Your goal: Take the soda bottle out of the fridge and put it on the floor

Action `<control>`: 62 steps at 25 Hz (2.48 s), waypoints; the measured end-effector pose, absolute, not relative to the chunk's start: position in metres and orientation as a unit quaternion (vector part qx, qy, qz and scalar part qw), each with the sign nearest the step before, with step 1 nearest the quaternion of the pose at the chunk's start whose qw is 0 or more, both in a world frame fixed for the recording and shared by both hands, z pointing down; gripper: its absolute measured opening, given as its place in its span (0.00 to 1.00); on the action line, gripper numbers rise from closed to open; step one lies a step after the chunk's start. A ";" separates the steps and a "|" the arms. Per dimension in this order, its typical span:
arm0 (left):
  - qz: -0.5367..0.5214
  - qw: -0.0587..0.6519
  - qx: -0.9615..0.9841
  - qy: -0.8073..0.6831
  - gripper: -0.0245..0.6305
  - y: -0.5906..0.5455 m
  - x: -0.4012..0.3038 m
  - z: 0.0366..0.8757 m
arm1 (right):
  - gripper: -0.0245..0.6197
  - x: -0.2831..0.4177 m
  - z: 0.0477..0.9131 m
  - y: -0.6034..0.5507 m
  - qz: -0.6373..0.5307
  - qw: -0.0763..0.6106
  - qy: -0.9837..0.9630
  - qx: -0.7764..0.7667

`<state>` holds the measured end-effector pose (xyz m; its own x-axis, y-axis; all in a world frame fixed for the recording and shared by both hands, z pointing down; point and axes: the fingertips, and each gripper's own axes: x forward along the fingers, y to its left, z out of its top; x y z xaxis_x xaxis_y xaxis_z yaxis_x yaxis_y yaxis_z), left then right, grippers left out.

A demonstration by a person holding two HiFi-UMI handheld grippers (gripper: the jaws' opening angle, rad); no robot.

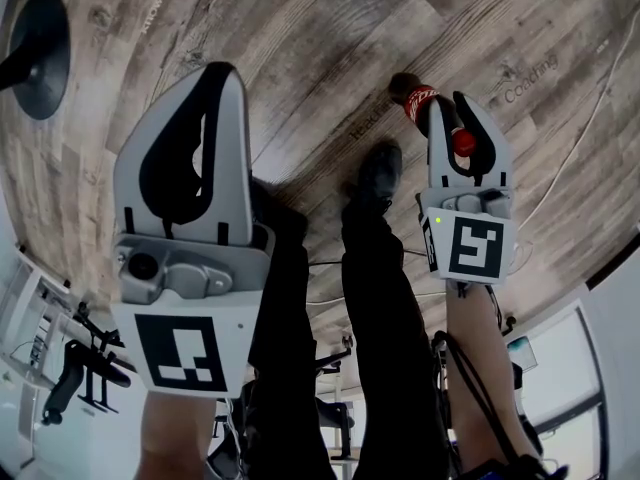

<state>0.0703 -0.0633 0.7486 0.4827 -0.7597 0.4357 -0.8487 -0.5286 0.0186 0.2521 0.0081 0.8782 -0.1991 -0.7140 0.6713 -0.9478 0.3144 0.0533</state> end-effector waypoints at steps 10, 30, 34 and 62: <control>0.196 0.118 0.851 -0.472 0.06 -0.062 0.067 0.758 | 0.19 0.249 0.899 0.013 0.200 0.322 -0.751 0.540; 0.200 0.121 0.853 -0.467 0.06 -0.061 0.078 0.766 | 0.20 0.249 0.924 0.014 0.212 0.339 -0.750 0.527; 0.202 0.119 0.853 -0.467 0.06 -0.061 0.077 0.767 | 0.20 0.244 0.923 0.010 0.211 0.334 -0.753 0.526; 0.180 0.100 0.856 -0.474 0.06 -0.060 0.091 0.718 | 0.24 0.240 0.867 -0.013 0.144 0.293 -0.788 0.522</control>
<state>0.0905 -0.0600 0.7184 0.4862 -0.7758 0.4021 -0.8475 -0.5308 0.0005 0.2399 -0.0130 0.8669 -0.2834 -0.7382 0.6121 -0.9067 0.4142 0.0797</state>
